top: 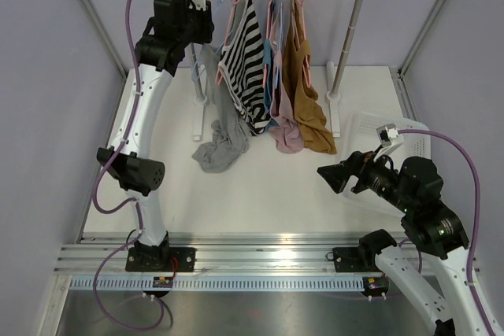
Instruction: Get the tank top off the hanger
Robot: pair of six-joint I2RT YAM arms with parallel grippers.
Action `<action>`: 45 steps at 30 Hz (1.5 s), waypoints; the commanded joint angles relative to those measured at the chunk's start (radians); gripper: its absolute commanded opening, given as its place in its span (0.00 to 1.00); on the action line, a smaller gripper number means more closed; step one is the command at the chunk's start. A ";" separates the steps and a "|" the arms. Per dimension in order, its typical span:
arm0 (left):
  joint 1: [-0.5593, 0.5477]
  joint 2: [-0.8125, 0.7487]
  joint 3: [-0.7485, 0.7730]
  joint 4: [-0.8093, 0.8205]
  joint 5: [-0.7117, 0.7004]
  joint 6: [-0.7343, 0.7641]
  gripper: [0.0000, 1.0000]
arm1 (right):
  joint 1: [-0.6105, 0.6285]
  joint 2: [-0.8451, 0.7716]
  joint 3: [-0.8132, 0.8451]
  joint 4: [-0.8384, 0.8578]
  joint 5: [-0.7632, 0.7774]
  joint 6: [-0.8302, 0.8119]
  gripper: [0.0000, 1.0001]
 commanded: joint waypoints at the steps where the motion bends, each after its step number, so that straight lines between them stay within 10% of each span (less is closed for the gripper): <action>1: -0.004 0.026 0.046 0.036 0.015 0.036 0.34 | 0.008 0.000 0.010 0.010 -0.012 -0.014 1.00; 4: -0.004 0.041 0.052 0.037 0.021 0.036 0.36 | 0.006 0.016 0.018 0.014 -0.018 -0.020 1.00; 10: -0.005 0.044 0.083 0.039 -0.005 0.028 0.01 | 0.006 0.046 0.021 0.034 -0.018 -0.028 1.00; 35: -0.024 -0.449 -0.090 -0.202 -0.300 -0.144 0.00 | 0.006 0.119 0.052 0.151 0.011 -0.010 0.99; 45: -0.025 -0.982 -0.660 -0.294 -0.037 -0.308 0.00 | 0.008 0.107 -0.052 0.402 -0.084 0.147 0.99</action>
